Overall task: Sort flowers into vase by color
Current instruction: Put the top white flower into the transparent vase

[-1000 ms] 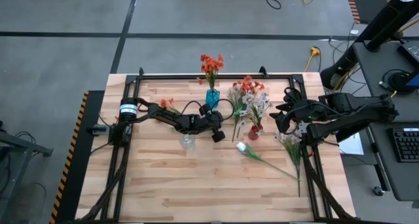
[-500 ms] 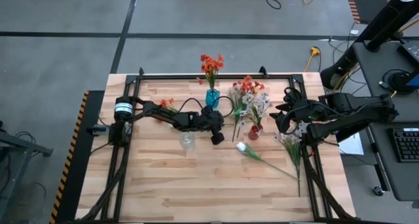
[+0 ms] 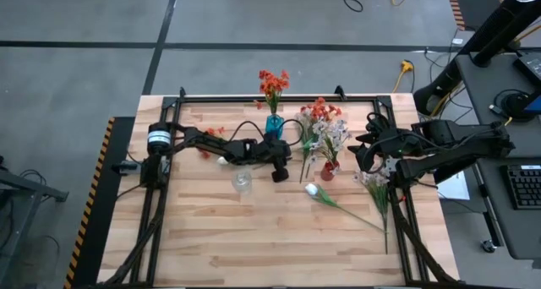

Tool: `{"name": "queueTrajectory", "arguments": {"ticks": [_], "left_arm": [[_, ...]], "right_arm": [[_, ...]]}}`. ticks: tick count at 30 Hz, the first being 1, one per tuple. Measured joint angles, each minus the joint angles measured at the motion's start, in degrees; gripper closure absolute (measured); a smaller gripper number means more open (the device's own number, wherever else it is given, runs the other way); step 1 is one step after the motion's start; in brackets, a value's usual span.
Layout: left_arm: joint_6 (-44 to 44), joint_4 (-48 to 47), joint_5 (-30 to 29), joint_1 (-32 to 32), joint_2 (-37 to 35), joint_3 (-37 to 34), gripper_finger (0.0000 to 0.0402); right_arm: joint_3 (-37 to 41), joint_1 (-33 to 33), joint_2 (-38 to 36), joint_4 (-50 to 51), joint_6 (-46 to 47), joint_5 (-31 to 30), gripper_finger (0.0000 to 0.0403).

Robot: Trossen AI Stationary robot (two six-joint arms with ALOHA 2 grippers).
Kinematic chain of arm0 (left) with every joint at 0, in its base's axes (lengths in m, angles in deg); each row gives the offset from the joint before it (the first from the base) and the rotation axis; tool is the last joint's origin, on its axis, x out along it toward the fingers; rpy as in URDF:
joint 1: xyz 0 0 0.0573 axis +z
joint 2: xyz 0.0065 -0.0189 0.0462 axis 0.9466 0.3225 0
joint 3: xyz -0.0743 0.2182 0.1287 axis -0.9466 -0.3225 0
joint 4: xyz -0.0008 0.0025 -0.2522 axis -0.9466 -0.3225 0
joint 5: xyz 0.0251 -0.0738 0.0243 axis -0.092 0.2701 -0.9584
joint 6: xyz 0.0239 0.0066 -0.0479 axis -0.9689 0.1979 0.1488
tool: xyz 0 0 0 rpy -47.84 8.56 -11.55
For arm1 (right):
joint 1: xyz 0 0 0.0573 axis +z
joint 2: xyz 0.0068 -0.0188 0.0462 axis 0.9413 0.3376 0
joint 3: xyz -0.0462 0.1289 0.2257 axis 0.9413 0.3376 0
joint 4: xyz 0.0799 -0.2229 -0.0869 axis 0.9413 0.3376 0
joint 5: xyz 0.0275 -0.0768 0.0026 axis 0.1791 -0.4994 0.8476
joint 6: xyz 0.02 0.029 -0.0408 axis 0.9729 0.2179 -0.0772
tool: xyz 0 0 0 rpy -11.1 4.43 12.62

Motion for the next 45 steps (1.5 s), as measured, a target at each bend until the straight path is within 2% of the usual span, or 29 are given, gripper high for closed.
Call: {"name": "queueTrajectory", "arguments": {"ticks": [6, 20, 27, 33, 41, 45], "left_arm": [[-2.12, 0.22, 0.04, 1.65, 0.04, 0.00, 0.0299], [-1.20, 2.78, 2.06, 2.24, 3.00, -0.42, 0.0299], [0.49, 2.78, -0.48, 2.19, 3.60, -0.42, 0.0300], [1.42, 2.63, -0.50, 2.19, 3.67, -0.42, 0.0327], [3.12, 1.88, -0.59, 2.15, 3.67, -0.42, 0.0392], [3.33, 1.63, -0.63, 2.08, 3.67, -0.42, 0.0397]], "right_arm": [[0.00, 0.00, 0.00, 0.01, -0.02, 0.00, 0.0170], [0.00, 0.02, 0.02, 0.06, -0.02, 0.00, 0.0170], [0.00, 0.02, 0.02, 0.06, -0.02, 0.00, 0.0170], [0.00, 0.02, 0.02, 0.06, -0.02, 0.00, 0.0170], [0.00, 0.02, 0.02, 0.06, -0.02, 0.00, 0.0170], [0.00, 0.02, 0.02, 0.06, -0.04, 0.00, 0.0170]]}}
